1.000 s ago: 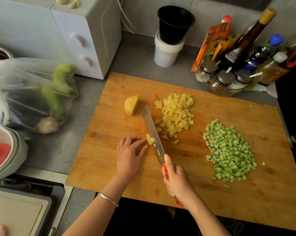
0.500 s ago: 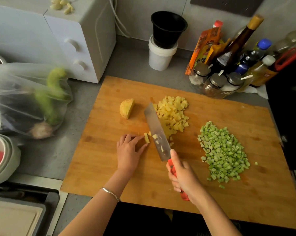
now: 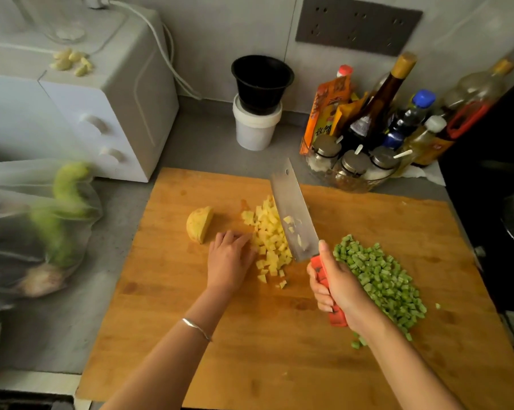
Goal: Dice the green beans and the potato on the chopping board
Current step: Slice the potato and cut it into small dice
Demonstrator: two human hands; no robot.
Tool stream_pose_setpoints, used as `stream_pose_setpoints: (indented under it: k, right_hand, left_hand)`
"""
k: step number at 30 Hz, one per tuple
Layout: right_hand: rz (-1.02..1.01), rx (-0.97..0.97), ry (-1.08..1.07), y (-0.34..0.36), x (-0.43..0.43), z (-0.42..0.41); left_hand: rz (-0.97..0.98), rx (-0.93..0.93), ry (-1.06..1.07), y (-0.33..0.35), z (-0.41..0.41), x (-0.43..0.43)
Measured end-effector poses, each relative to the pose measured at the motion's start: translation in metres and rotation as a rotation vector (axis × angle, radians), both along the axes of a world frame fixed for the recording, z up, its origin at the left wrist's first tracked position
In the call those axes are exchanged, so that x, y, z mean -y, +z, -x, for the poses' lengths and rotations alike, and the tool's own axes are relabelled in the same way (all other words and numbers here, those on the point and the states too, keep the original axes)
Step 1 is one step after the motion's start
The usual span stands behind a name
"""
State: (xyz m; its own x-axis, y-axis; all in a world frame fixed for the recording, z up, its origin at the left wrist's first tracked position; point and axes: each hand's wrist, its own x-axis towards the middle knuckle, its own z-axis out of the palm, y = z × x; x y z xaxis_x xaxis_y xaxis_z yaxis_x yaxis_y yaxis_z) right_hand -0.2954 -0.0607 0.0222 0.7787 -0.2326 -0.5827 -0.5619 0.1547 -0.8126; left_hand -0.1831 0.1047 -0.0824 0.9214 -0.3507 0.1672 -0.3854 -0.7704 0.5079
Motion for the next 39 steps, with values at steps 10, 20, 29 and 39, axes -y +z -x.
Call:
stream_pose_setpoints:
  k: [10, 20, 29, 39]
  right_hand:
    - [-0.326, -0.082, -0.063, 0.001, 0.002, -0.013]
    - [-0.259, -0.075, -0.081, 0.012, 0.012, -0.013]
    - [-0.172, -0.035, -0.059, 0.016, 0.012, -0.012]
    - [1.225, 0.063, 0.472, -0.003, 0.045, -0.003]
  left_hand:
    - [0.097, -0.006, -0.489, 0.032, 0.023, 0.036]
    - [0.091, -0.090, -0.423, 0.032, 0.029, 0.031]
    - [-0.124, -0.205, -0.423, 0.023, 0.021, 0.028]
    - [0.115, 0.039, -0.482, 0.078, 0.015, -0.002]
